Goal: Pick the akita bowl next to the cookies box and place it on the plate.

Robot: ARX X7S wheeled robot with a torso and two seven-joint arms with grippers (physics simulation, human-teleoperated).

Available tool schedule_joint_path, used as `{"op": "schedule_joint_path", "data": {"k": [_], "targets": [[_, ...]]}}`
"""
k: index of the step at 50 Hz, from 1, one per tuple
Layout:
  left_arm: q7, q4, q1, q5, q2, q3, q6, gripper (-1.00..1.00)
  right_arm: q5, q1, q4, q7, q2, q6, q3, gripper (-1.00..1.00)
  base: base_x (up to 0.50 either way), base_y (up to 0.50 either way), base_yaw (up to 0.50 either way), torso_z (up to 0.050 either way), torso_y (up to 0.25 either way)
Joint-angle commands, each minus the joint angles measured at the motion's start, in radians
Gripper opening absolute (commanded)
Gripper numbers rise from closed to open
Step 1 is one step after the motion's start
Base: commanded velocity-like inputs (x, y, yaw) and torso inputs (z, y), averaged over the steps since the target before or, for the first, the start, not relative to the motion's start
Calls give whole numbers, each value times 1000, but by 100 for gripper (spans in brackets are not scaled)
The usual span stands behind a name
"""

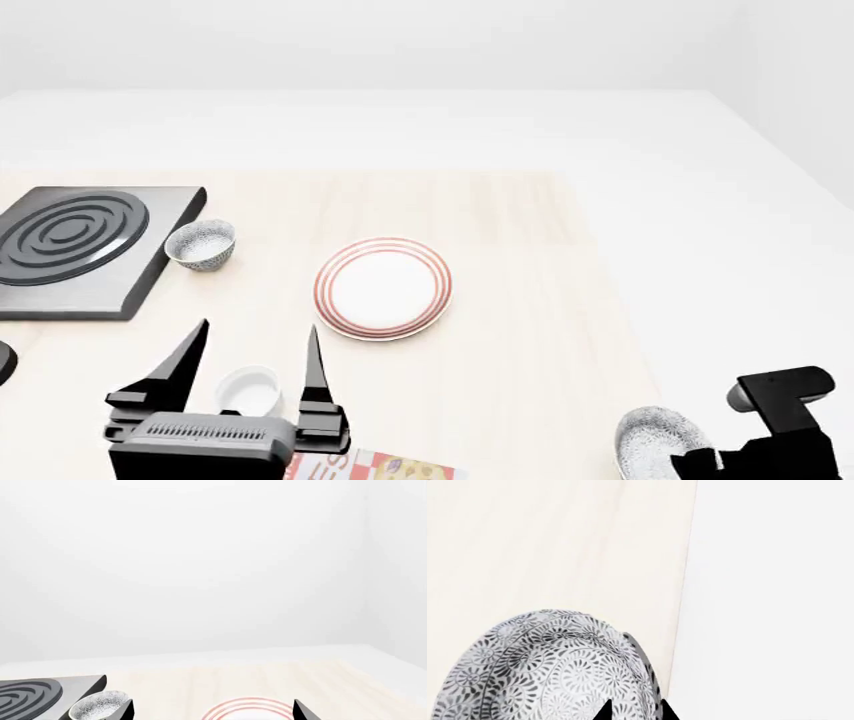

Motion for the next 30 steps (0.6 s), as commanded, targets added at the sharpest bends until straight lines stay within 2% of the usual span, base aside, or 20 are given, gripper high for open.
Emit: {"op": "schedule_joint_path", "data": {"k": [1,19,30], "targets": [[-4,5,0,-2,-3,3,-3,100,-3,-4,-3,-4,-9,-3,-13,-100,0,0,0,0,0],[-10,3,-1,-3,-7,8,-1,100,54,25,-52,25,27,39,17,-100,0,0,0,0,0],[-13,3,-1,-8,-10,6,3,100,95,158,-75,53,36,119,3,-100,0,0,0,0,0]]}}
